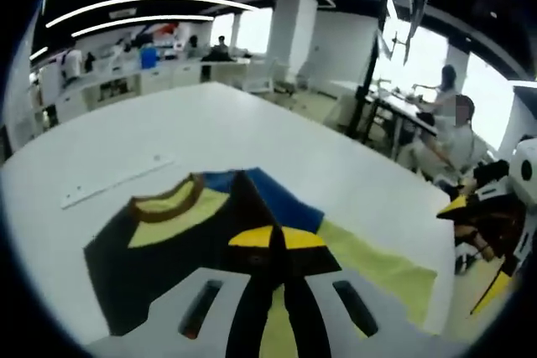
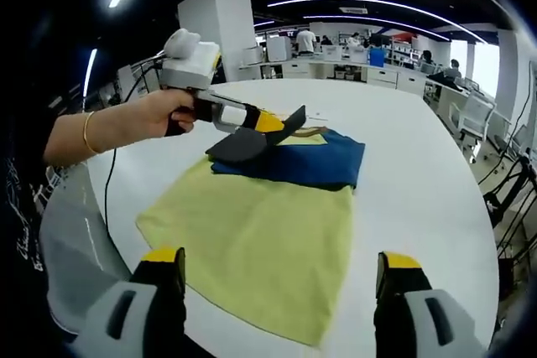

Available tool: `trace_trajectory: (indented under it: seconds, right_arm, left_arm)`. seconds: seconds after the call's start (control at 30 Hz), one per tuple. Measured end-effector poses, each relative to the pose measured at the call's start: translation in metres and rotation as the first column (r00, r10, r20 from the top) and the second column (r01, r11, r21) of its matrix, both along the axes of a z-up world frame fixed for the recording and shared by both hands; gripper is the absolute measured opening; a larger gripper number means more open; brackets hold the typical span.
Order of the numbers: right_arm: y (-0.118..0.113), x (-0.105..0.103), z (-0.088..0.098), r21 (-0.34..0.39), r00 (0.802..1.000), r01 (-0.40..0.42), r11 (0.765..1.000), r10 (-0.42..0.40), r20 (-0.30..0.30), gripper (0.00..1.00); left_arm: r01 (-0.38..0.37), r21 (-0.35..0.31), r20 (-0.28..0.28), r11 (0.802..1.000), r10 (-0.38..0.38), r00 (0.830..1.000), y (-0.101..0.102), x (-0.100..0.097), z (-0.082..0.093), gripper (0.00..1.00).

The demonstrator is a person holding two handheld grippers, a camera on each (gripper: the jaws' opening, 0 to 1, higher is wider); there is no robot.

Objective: Fold the garment on the visible template until the final outline fits inside the template.

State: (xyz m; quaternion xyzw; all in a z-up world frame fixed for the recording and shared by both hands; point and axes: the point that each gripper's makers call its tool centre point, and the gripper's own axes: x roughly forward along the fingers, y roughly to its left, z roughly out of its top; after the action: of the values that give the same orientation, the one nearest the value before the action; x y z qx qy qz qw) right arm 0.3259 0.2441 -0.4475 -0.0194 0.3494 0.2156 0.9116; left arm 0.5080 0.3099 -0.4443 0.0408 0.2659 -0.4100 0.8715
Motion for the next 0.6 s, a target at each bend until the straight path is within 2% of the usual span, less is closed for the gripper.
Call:
trace_trajectory:
  seconds: [0.1,0.23,0.27,0.3,0.33,0.5,0.6]
  right_arm:
    - [-0.003,0.000,-0.003,0.002,1.000,0.006,1.000,-0.006,-0.003,0.95]
    - [-0.005,0.001,-0.005,0.006,1.000,0.008,1.000,-0.008,-0.005,0.95]
    - [-0.005,0.001,-0.006,0.006,1.000,0.008,1.000,-0.008,-0.007,0.95]
    - [-0.005,0.001,-0.006,0.004,1.000,0.007,1.000,-0.007,-0.006,0.95]
    - [-0.006,0.002,-0.006,0.001,1.000,0.007,1.000,-0.007,-0.004,0.95]
    - [-0.008,0.005,-0.006,-0.009,1.000,0.005,1.000,-0.005,0.002,0.95]
    - [-0.008,0.007,-0.008,-0.007,1.000,0.005,1.000,-0.005,0.000,0.95]
  left_arm:
    - [0.019,0.032,-0.001,0.999,-0.018,1.000,-0.003,-0.003,-0.010,0.00]
    - [0.034,0.034,-0.023,0.999,-0.033,0.999,-0.009,-0.006,-0.025,0.00]
    - [0.031,0.019,-0.065,0.999,-0.030,0.997,-0.011,-0.009,-0.031,0.00]
    - [0.029,0.005,-0.085,1.000,-0.029,0.996,-0.012,-0.011,-0.033,0.00]
    - [0.016,-0.031,-0.114,0.999,-0.019,0.993,-0.015,-0.012,-0.035,0.00]
    - [0.032,-0.018,-0.131,0.999,-0.034,0.991,-0.018,-0.012,-0.051,0.00]
    - [0.055,-0.064,-0.164,0.996,-0.065,0.984,-0.026,-0.018,-0.055,0.00]
